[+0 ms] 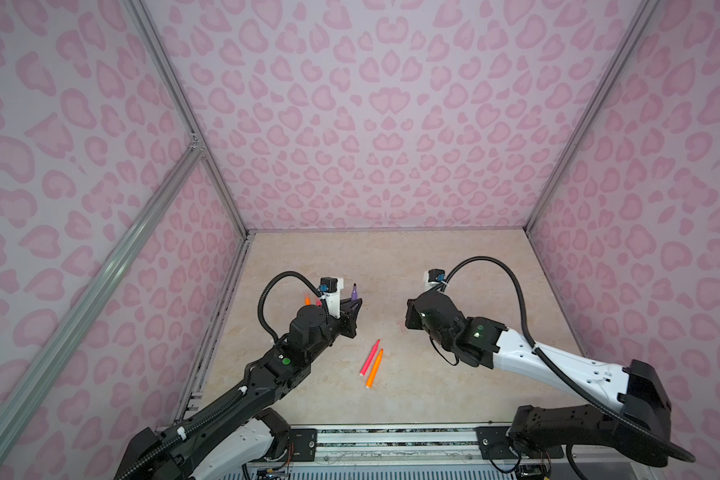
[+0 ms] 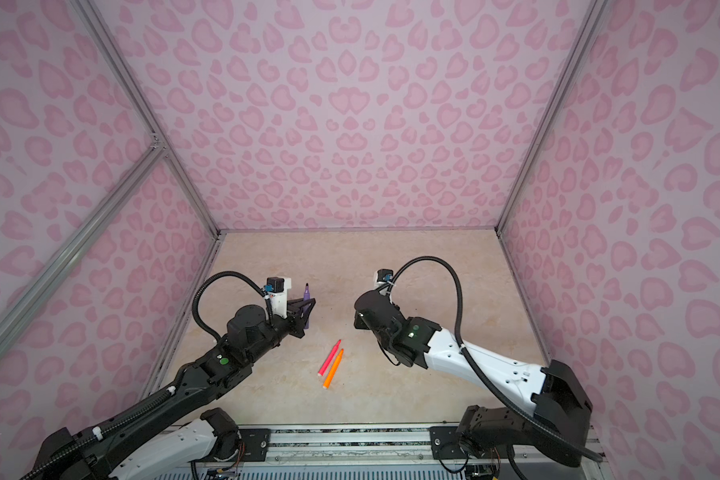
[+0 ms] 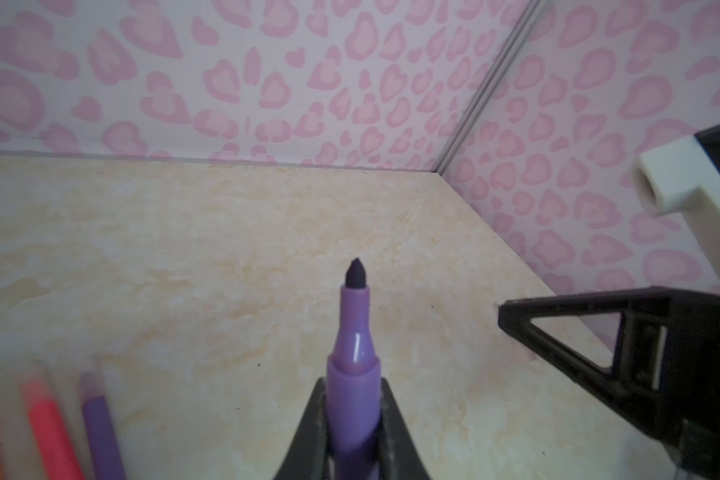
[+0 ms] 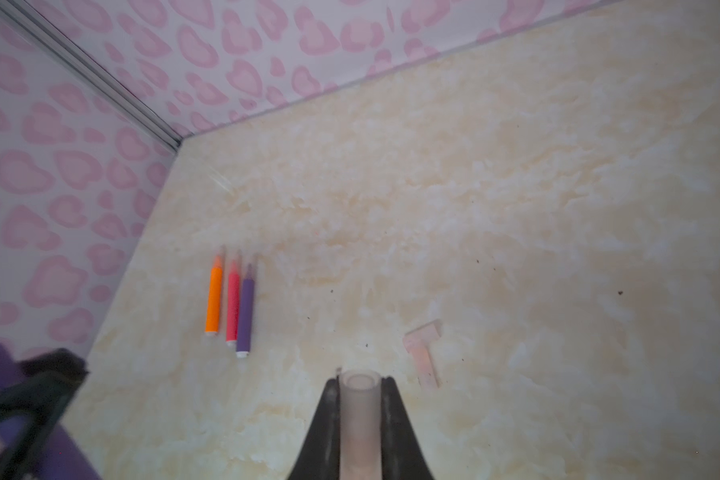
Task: Insert the pens into the pen caps
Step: 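Lift the pale pink cap and carry it toward the purple marker tip, then lower the cap onto the marker tip with the right gripper while left holds it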
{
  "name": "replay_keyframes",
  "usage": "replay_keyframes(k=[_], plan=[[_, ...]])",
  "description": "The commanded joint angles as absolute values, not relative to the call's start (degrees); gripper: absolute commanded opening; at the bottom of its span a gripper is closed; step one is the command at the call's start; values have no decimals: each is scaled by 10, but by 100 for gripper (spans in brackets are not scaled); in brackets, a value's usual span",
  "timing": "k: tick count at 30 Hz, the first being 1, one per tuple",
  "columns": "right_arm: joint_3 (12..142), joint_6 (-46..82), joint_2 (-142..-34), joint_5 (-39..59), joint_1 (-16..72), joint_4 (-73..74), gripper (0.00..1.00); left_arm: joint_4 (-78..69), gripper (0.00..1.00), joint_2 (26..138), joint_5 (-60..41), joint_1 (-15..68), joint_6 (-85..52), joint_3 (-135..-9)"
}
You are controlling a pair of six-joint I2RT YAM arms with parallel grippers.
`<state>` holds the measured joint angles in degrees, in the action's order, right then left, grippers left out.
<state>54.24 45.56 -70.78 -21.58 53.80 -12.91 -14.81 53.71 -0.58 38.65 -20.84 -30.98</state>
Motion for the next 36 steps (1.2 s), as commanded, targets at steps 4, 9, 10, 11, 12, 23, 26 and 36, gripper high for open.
replay_keyframes(k=[4, 9, 10, 11, 12, 23, 26, 36], plan=[[498, 428, -609, -217, 540, -17, 11, -222, 3, 557, -150, 417, -164, -326], [479, 422, -578, -216, 548, 55, 10, -211, 3, 589, -174, 440, -145, -347], [477, 420, -577, -217, 549, 68, 10, -212, 3, 593, -176, 442, -145, -349], [476, 417, -579, -217, 552, 82, 10, -212, 3, 598, -179, 442, -145, -351], [474, 415, -583, -218, 554, 94, 10, -213, 3, 602, -183, 444, -146, -352], [506, 399, -650, -247, 593, 143, 7, -208, 3, 605, -186, 450, -144, -357], [507, 398, -657, -249, 601, 156, 7, -206, 3, 599, -176, 451, -143, -353], [495, 400, -666, -265, 619, 163, 7, -207, 3, 584, -164, 451, -146, -348]])
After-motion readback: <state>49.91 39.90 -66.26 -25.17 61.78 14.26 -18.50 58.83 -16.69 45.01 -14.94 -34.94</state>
